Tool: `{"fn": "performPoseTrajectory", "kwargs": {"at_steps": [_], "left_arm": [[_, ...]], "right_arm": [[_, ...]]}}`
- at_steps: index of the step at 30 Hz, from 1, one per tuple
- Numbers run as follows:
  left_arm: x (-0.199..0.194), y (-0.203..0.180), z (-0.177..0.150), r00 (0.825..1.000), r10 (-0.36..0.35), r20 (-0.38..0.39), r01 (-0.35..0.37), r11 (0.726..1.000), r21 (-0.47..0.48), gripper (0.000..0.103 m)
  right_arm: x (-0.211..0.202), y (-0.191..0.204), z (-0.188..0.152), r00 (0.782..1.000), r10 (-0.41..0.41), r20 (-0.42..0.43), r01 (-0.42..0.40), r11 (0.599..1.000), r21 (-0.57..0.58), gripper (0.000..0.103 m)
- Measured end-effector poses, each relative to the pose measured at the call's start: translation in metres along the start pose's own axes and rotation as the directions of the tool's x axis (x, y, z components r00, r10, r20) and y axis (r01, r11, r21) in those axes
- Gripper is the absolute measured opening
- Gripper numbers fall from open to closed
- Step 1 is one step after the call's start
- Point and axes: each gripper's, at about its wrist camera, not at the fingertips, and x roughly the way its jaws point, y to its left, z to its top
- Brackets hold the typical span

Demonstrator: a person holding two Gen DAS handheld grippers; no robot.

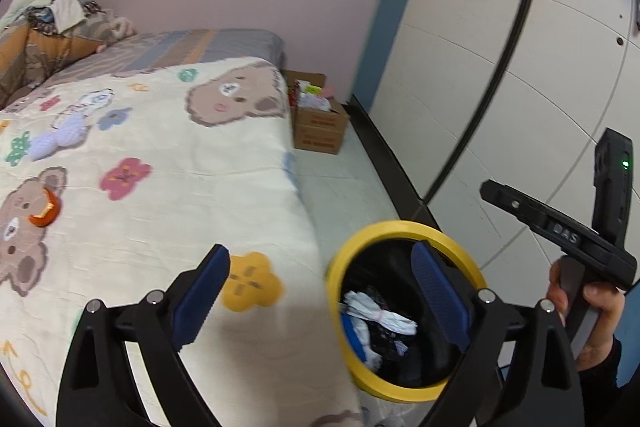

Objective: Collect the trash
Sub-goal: 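Open both tools to drop the tissue and glove into the bin, then move both tools back to the bed toward the mesh sleeve and orange peel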

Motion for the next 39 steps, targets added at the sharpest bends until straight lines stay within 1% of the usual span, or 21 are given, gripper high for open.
{"fn": "performPoseTrajectory", "kwargs": {"at_steps": [5, 8, 12, 17, 22, 24, 26, 27, 29, 31, 33, 36, 39], "left_arm": [[-0.008, 0.032, 0.005, 0.998, 0.064, 0.027, -0.063, 0.998, -0.025, 0.092], [-0.017, 0.063, 0.010, 0.992, 0.116, 0.046, -0.113, 0.991, -0.067, 0.093], [-0.031, 0.107, 0.017, 0.981, 0.183, 0.059, -0.174, 0.975, -0.138, 0.094], [-0.048, 0.169, 0.024, 0.953, 0.294, 0.067, -0.274, 0.938, -0.213, 0.094], [-0.057, 0.235, 0.036, 0.915, 0.399, 0.058, -0.369, 0.887, -0.278, 0.094], [-0.057, 0.263, 0.041, 0.899, 0.435, 0.041, -0.404, 0.864, -0.300, 0.094], [-0.055, 0.287, 0.045, 0.885, 0.466, 0.018, -0.437, 0.841, -0.319, 0.094], [-0.055, 0.300, 0.046, 0.878, 0.479, 0.005, -0.451, 0.829, -0.331, 0.094], [-0.052, 0.322, 0.048, 0.870, 0.493, -0.013, -0.466, 0.812, -0.351, 0.094], [-0.049, 0.339, 0.050, 0.860, 0.509, -0.026, -0.484, 0.799, -0.358, 0.094], [-0.041, 0.358, 0.054, 0.852, 0.521, -0.047, -0.501, 0.788, -0.358, 0.094], [-0.023, 0.379, 0.062, 0.851, 0.519, -0.077, -0.510, 0.784, -0.354, 0.094], [-0.008, 0.397, 0.071, 0.850, 0.518, -0.092, -0.514, 0.781, -0.354, 0.094]], "right_arm": [[0.014, 0.035, 0.006, 0.999, 0.050, -0.011, -0.051, 0.998, -0.042, 0.069], [0.023, 0.056, 0.010, 0.996, 0.085, -0.011, -0.085, 0.995, -0.053, 0.072], [0.038, 0.094, 0.018, 0.990, 0.143, -0.008, -0.143, 0.987, -0.077, 0.074], [0.060, 0.144, 0.028, 0.979, 0.202, -0.024, -0.203, 0.971, -0.129, 0.075], [0.096, 0.205, 0.029, 0.955, 0.287, -0.071, -0.295, 0.942, -0.159, 0.075], [0.111, 0.227, 0.026, 0.946, 0.310, -0.093, -0.321, 0.932, -0.168, 0.075], [0.132, 0.254, 0.023, 0.930, 0.341, -0.134, -0.361, 0.916, -0.176, 0.075], [0.138, 0.263, 0.022, 0.927, 0.347, -0.141, -0.369, 0.912, -0.180, 0.075], [0.157, 0.288, 0.019, 0.920, 0.356, -0.165, -0.385, 0.901, -0.199, 0.075], [0.172, 0.307, 0.016, 0.910, 0.368, -0.193, -0.404, 0.891, -0.206, 0.075], [0.189, 0.329, 0.015, 0.904, 0.369, -0.217, -0.413, 0.883, -0.221, 0.075], [0.213, 0.352, 0.012, 0.894, 0.370, -0.253, -0.426, 0.877, -0.221, 0.075], [0.233, 0.368, 0.010, 0.886, 0.368, -0.282, -0.433, 0.875, -0.219, 0.075]]}}
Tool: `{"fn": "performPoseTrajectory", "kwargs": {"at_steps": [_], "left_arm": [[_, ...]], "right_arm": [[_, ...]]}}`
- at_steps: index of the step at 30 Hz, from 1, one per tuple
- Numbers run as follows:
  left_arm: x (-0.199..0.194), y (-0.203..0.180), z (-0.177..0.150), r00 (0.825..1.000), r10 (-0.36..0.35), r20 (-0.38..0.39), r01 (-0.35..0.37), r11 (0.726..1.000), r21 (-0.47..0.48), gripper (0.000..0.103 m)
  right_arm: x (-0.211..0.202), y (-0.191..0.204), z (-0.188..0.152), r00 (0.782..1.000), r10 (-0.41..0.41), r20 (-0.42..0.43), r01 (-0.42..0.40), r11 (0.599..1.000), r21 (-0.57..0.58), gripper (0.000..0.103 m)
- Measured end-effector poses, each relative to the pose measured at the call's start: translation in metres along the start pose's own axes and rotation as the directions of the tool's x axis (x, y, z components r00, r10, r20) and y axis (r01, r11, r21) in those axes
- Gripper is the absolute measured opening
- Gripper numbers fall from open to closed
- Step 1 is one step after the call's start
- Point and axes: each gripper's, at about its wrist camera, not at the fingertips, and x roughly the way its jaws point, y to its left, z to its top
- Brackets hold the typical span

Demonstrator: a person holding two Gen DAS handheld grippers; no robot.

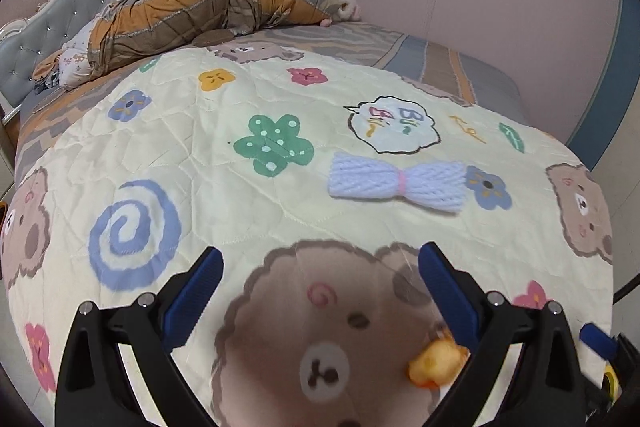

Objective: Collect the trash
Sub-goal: 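Move both tools back to the bed toward the mesh sleeve and orange peel, then grasp the orange peel with the right tool while the left grasps the lavender mesh sleeve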

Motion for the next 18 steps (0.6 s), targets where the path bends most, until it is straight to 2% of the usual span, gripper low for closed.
{"fn": "performPoseTrajectory", "kwargs": {"at_steps": [10, 14, 16, 18], "left_arm": [[0.077, -0.010, 0.038, 0.998, 0.011, -0.063, -0.009, 0.999, 0.032, 0.094], [0.103, -0.010, 0.047, 0.996, -0.001, -0.094, 0.004, 1.000, 0.025, 0.094], [0.114, -0.011, 0.049, 0.993, -0.030, -0.118, 0.032, 0.999, 0.012, 0.094], [0.125, -0.015, 0.050, 0.991, -0.026, -0.129, 0.029, 0.999, 0.018, 0.094]], "right_arm": [[0.069, 0.029, 0.010, 0.996, 0.000, -0.087, -0.002, 1.000, -0.026, 0.075], [0.094, 0.030, 0.009, 0.990, -0.004, -0.143, 0.001, 1.000, -0.022, 0.069], [0.102, 0.032, 0.009, 0.988, -0.011, -0.155, 0.007, 1.000, -0.030, 0.067], [0.109, 0.036, 0.010, 0.987, -0.015, -0.163, 0.008, 0.999, -0.045, 0.065]]}}
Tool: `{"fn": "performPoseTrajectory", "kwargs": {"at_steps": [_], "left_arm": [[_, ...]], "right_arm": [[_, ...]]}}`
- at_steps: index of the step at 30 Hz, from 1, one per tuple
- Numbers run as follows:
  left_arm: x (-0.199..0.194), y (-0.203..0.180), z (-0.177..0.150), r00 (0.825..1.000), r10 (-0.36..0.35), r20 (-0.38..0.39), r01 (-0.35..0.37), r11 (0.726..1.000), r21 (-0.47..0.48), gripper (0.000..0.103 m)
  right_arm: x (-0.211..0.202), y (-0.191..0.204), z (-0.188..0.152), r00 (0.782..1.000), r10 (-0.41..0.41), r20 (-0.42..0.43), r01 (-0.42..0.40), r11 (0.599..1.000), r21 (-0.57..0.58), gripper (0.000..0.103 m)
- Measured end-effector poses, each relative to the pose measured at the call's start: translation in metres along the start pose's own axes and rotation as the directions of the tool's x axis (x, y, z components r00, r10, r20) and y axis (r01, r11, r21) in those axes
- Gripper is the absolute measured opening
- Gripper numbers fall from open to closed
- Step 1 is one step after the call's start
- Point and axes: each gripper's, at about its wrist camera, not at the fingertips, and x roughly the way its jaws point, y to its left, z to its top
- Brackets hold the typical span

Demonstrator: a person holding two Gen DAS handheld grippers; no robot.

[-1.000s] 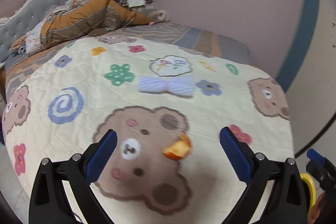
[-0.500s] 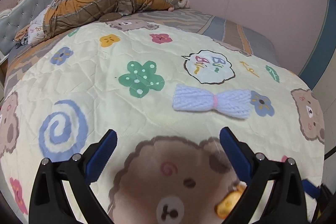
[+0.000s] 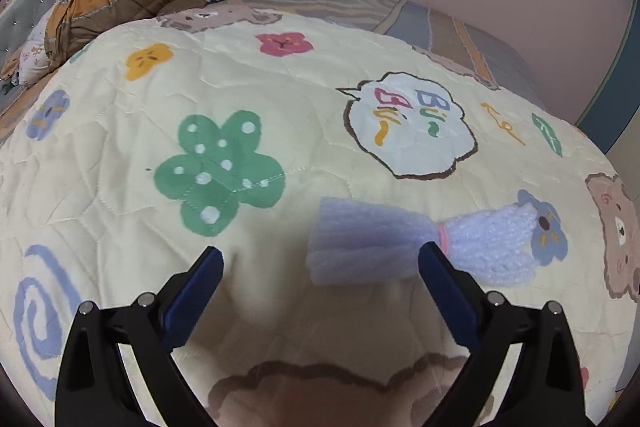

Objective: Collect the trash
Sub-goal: 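Grasp the orange peel with the right tool while the left grasps the lavender mesh sleeve, then carry the orange peel and mesh sleeve over the yellow bin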

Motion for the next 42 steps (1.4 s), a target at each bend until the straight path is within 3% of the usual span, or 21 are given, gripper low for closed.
{"fn": "performPoseTrajectory", "kwargs": {"at_steps": [4, 7, 8, 9, 10, 12, 14, 20, 31, 42], "left_arm": [[0.013, -0.006, 0.002, 1.000, -0.022, -0.006, 0.023, 1.000, 0.014, 0.088], [0.017, -0.011, 0.003, 0.998, -0.060, -0.012, 0.060, 0.998, 0.019, 0.068], [0.018, -0.013, 0.003, 0.997, -0.075, -0.017, 0.075, 0.997, 0.027, 0.055], [0.018, -0.016, 0.003, 0.996, -0.087, -0.018, 0.087, 0.995, 0.037, 0.050], [0.016, -0.019, 0.002, 0.997, -0.071, -0.004, 0.071, 0.996, 0.051, 0.046], [0.012, -0.023, 0.000, 0.999, -0.048, 0.017, 0.046, 0.995, 0.083, 0.028], [0.008, -0.023, 0.000, 0.998, -0.046, 0.034, 0.043, 0.996, 0.081, 0.022], [-0.012, -0.017, -0.001, 0.996, -0.071, 0.062, 0.068, 0.996, 0.050, 0.017], [-0.077, -0.010, -0.021, 0.985, -0.123, 0.119, 0.119, 0.992, 0.042, 0.016], [-0.157, -0.022, -0.075, 0.972, -0.153, 0.178, 0.142, 0.987, 0.074, 0.017]], "right_arm": [[0.012, 0.002, 0.003, 1.000, -0.013, -0.022, 0.013, 1.000, -0.010, 0.054], [0.022, 0.005, 0.002, 0.998, -0.033, -0.045, 0.032, 0.999, -0.029, 0.045], [0.025, 0.007, 0.001, 0.998, -0.041, -0.051, 0.039, 0.998, -0.042, 0.040], [0.026, 0.009, 0.000, 0.997, -0.047, -0.053, 0.044, 0.998, -0.049, 0.034], [0.028, 0.010, -0.001, 0.997, -0.054, -0.054, 0.051, 0.997, -0.056, 0.031], [0.028, 0.014, -0.002, 0.996, -0.068, -0.052, 0.064, 0.995, -0.076, 0.020], [0.027, 0.017, -0.003, 0.996, -0.078, -0.043, 0.074, 0.994, -0.085, 0.016], [0.018, 0.013, 0.000, 0.997, -0.068, -0.028, 0.065, 0.995, -0.082, 0.011], [-0.042, 0.002, -0.005, 0.997, -0.053, 0.050, 0.056, 0.996, -0.071, 0.011], [-0.123, -0.014, -0.041, 0.990, -0.079, 0.116, 0.084, 0.995, -0.044, 0.011]]}}
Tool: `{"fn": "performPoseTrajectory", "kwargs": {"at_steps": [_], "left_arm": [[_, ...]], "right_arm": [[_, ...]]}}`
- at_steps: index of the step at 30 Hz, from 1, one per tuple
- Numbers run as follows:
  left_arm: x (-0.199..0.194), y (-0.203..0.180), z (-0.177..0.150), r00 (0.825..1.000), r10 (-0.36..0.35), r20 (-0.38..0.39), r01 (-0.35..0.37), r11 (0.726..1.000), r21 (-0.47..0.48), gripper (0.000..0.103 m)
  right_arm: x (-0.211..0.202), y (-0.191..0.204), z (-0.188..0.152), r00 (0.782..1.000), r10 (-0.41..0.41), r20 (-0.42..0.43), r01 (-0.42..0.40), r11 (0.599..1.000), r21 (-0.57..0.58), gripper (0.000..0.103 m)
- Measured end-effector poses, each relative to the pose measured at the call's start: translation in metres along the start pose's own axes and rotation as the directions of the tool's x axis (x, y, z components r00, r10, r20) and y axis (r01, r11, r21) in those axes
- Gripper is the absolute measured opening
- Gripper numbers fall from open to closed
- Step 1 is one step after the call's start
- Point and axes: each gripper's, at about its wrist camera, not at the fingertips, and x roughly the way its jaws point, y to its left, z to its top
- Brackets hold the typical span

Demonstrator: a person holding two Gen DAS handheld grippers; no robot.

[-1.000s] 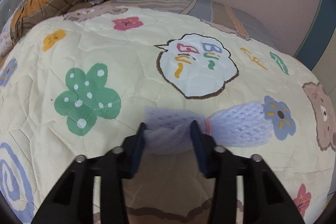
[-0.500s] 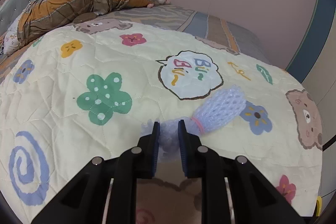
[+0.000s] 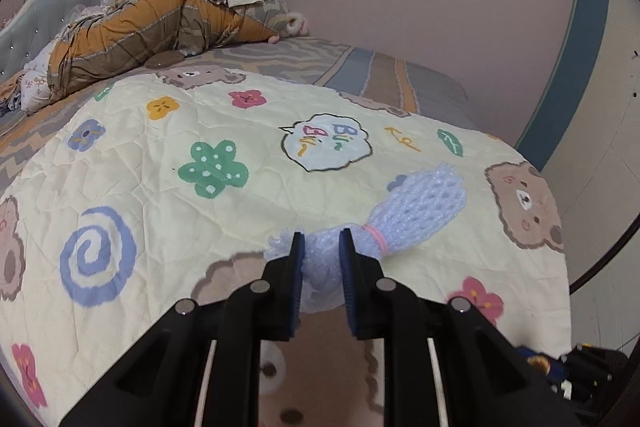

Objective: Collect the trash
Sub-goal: 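Carry the orange peel and mesh sleeve over the yellow bin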

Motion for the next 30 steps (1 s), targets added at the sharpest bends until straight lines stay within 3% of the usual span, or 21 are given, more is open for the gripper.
{"fn": "performPoseTrajectory", "kwargs": {"at_steps": [10, 30], "left_arm": [[-0.060, -0.027, -0.049, 0.999, -0.045, -0.024, 0.045, 0.999, 0.011, 0.016], [-0.147, -0.107, -0.103, 0.993, -0.108, 0.045, 0.102, 0.987, 0.121, 0.017]], "right_arm": [[-0.054, -0.029, -0.028, 0.998, -0.050, 0.028, 0.048, 0.997, 0.060, 0.011], [-0.156, -0.091, -0.073, 0.981, -0.147, 0.125, 0.128, 0.980, 0.151, 0.011]]}}
